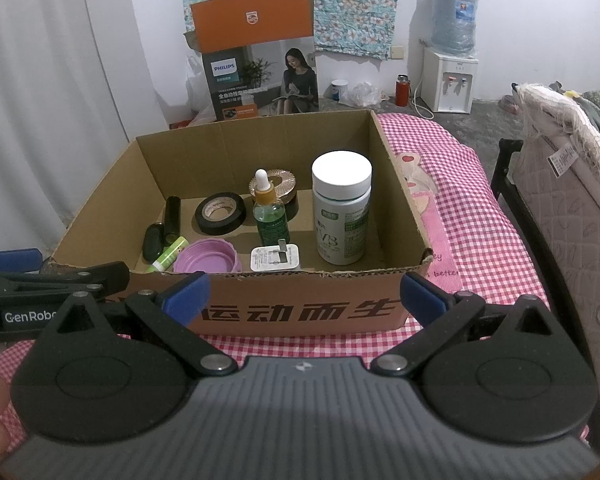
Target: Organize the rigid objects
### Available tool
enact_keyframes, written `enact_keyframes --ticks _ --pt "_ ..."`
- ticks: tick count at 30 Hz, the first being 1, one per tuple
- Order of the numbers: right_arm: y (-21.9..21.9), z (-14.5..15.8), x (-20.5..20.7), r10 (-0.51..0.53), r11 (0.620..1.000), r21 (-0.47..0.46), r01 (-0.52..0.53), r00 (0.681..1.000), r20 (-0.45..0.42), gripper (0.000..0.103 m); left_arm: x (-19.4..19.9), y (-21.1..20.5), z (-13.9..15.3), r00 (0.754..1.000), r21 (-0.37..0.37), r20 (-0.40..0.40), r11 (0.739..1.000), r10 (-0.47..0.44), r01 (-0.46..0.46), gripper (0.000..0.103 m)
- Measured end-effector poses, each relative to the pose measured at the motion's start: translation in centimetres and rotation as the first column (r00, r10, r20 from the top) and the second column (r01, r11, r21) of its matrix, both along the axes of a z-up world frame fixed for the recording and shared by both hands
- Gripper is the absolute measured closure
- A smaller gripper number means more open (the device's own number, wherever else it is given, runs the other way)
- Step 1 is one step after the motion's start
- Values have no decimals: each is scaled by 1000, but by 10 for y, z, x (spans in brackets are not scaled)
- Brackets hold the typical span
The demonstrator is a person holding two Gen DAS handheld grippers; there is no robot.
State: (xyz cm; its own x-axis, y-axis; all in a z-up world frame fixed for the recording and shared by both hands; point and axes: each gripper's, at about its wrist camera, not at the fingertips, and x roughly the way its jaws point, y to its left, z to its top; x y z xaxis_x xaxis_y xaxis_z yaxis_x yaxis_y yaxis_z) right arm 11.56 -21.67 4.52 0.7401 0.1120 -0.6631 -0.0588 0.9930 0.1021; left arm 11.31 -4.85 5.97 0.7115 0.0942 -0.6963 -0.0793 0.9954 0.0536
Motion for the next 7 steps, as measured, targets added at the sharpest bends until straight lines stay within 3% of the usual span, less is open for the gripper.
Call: enact_keyframes --ticks 7 --pt "1 0 0 -3 1000 0 3 1000 -1 1 0 1 0 1000 3 1 1000 1 -1 0"
